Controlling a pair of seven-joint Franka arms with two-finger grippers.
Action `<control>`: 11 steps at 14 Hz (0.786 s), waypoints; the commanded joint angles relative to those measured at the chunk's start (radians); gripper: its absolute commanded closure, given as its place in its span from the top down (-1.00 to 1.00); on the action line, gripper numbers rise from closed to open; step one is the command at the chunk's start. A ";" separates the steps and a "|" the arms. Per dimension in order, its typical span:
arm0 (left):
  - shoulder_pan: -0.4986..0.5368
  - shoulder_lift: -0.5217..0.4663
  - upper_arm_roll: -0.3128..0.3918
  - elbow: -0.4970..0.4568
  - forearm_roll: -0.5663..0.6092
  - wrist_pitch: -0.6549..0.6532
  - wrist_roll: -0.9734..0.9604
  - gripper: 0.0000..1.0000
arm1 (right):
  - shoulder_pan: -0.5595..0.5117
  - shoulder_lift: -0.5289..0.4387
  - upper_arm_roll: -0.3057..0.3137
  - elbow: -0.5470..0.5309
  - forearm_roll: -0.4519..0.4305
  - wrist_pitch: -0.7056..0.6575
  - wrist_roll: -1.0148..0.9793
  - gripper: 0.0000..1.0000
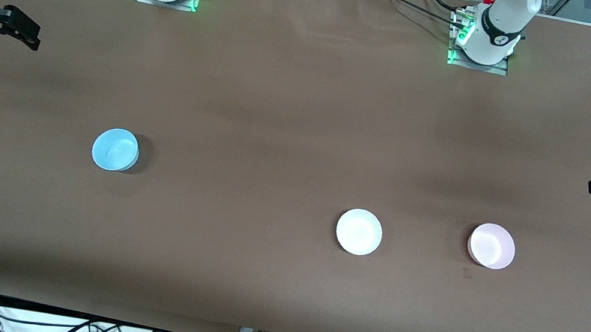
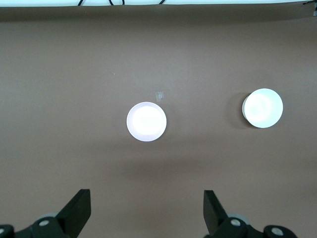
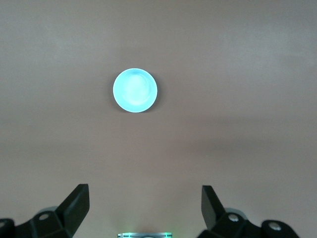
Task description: Stack pink and blue bowls on white bowl
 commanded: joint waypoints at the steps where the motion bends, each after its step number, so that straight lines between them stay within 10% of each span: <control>1: 0.005 -0.017 0.000 0.001 -0.015 -0.014 0.029 1.00 | 0.000 0.006 0.006 0.020 -0.007 -0.004 0.001 1.00; 11: 0.085 0.085 0.011 -0.093 -0.027 0.162 0.036 1.00 | 0.001 -0.019 0.009 0.004 -0.002 -0.022 -0.003 1.00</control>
